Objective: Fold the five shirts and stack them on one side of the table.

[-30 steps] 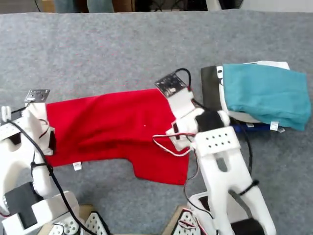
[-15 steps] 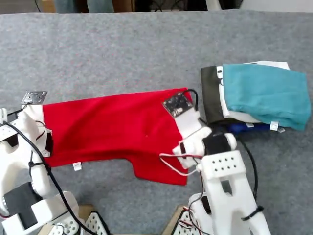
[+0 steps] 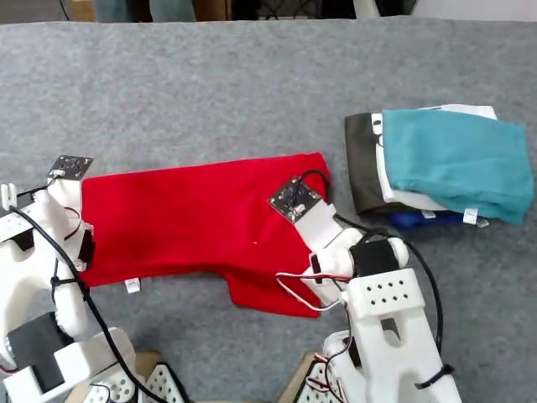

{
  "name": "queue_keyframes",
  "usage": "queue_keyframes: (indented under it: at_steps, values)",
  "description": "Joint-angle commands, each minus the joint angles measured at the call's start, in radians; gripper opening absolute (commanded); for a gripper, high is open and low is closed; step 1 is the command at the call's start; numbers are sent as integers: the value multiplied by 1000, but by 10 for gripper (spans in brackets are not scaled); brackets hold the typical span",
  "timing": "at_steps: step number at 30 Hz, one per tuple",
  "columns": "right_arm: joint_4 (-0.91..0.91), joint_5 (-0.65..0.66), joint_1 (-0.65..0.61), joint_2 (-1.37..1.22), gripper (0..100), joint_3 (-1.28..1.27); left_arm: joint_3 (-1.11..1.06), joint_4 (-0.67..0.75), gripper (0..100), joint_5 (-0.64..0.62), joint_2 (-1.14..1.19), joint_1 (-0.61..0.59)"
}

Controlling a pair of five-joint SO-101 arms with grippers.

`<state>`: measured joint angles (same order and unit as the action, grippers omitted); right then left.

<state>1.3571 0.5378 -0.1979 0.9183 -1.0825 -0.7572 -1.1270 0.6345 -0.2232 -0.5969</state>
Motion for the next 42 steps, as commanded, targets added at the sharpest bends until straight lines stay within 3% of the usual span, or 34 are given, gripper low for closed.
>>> queue_keyframes:
  at_steps: [1,6,10,14,17,19,22,23,26,32,42]
  values:
    - [6,11,12,13,14,4,5,0,33,14,-25,-2]
    - [6,8,14,13,22,5,5,-2,93,15,-29,-5]
    - [31,2,15,19,127,15,50,-81,210,8,-26,-19]
    - [80,9,15,19,230,67,136,-138,212,8,-28,-62]
    - [87,3,18,13,253,110,214,-181,212,6,-34,-111]
    - [74,0,14,12,218,131,278,-215,184,-12,-34,-139]
    - [-35,-101,-29,-2,9,166,377,-235,55,-137,-23,-147]
    - [-75,-141,-52,-24,22,173,403,-227,20,-189,-23,-137]
    - [-147,-252,-127,-140,25,205,441,-226,48,-313,-12,-51]
    - [-269,-391,-249,-504,13,378,506,-120,30,-423,170,156]
    - [-264,-486,-275,-918,13,628,705,-6,30,-597,572,174]
